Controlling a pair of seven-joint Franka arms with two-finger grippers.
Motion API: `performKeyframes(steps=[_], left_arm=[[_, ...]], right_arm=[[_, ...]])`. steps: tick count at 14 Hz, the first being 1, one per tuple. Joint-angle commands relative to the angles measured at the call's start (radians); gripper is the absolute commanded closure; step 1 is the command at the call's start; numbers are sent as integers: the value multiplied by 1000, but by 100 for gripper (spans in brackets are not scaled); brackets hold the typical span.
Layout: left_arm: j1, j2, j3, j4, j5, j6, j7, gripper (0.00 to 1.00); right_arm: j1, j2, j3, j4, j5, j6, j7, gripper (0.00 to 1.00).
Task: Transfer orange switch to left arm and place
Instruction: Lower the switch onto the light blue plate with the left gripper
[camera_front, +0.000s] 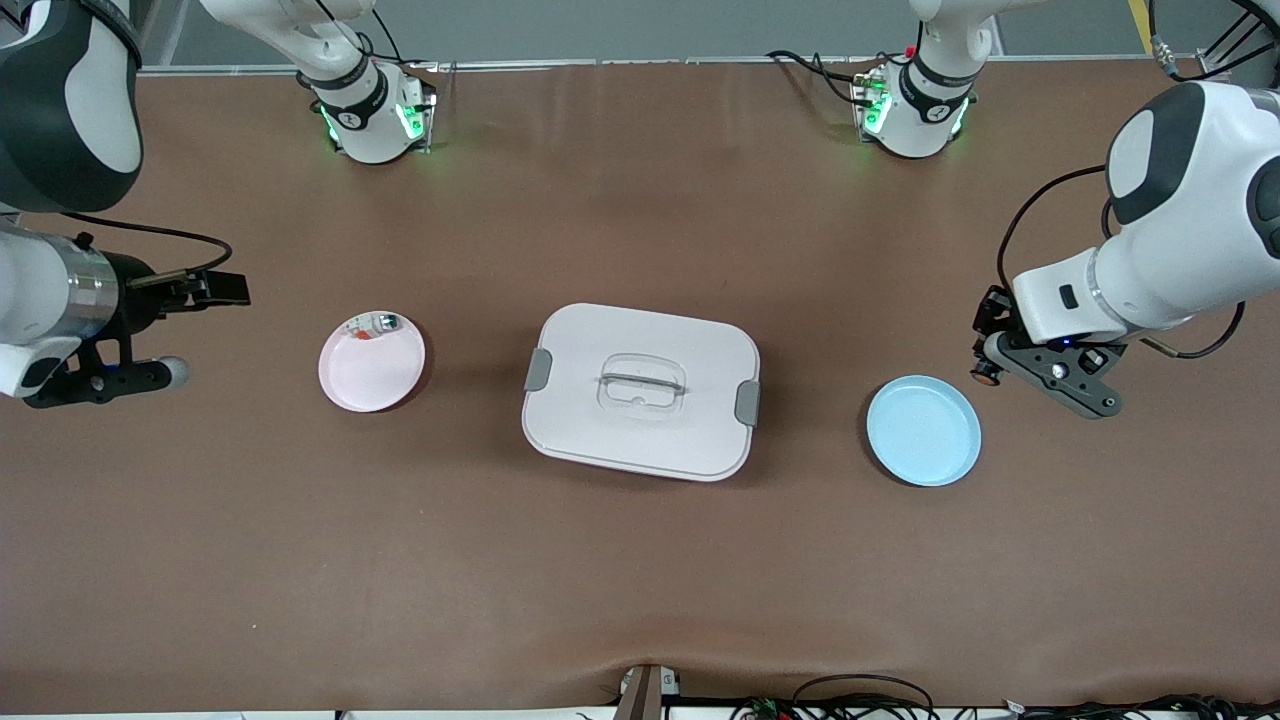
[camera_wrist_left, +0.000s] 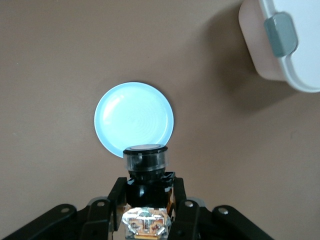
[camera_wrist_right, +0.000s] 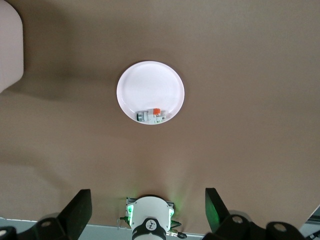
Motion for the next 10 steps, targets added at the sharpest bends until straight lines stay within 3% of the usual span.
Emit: performKeyframes(steps=[1,6,10], left_arm=[[11,-25,-11,-57,80,34,60,100],[37,-10,-11,-94,79,51,233,100],[71,0,-11,-165,81,141,365,100]], right_arm=[[-14,-15,20,-17,-25,-12,-17,0],[-20,-15,20,-20,-24,-14,-18,0],[-34,-13,20,-21,-25,-11,-20,0]])
